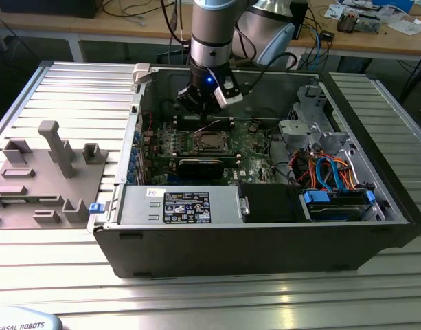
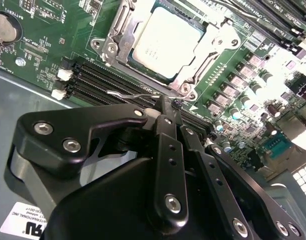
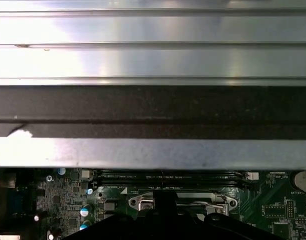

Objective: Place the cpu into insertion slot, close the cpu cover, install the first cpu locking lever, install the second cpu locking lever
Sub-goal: 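Install the first cpu locking lever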

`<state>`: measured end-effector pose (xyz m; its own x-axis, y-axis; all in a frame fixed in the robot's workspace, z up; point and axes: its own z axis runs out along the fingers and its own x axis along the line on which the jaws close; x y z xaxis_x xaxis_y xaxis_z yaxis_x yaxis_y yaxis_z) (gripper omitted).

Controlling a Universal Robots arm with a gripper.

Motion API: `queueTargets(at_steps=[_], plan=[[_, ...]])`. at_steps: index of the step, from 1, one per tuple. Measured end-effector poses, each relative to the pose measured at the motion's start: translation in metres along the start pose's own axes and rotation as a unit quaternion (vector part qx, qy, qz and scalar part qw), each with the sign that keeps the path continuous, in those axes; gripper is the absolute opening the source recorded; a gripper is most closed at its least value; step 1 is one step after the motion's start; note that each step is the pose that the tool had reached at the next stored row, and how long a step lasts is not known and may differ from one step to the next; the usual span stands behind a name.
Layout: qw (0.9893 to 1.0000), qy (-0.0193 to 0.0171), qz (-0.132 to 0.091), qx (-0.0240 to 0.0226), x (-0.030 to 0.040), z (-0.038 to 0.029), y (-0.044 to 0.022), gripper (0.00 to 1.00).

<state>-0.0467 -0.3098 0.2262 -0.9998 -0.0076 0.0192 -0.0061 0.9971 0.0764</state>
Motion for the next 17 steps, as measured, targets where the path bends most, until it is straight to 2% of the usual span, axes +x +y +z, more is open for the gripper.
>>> queueTargets(at_steps=[6, 7, 8, 10, 13, 17], plan=[[1.0, 0.0001, -0.001, 0.0006, -0.0004, 0.0036, 0.004, 0.11], [1.0, 0.0002, -0.002, 0.0033, -0.0009, 0.0043, 0.004, 0.11], [1.0, 0.0003, -0.004, 0.0081, -0.0017, 0.0053, 0.0043, 0.11], [0.9999, 0.0007, -0.009, 0.0083, -0.0021, 0.006, 0.0047, 0.11], [0.9995, 0.0022, -0.029, 0.0088, -0.0025, 0.0071, 0.005, 0.11], [0.9995, 0.0023, -0.031, 0.0088, -0.0056, 0.0085, 0.0051, 0.11]])
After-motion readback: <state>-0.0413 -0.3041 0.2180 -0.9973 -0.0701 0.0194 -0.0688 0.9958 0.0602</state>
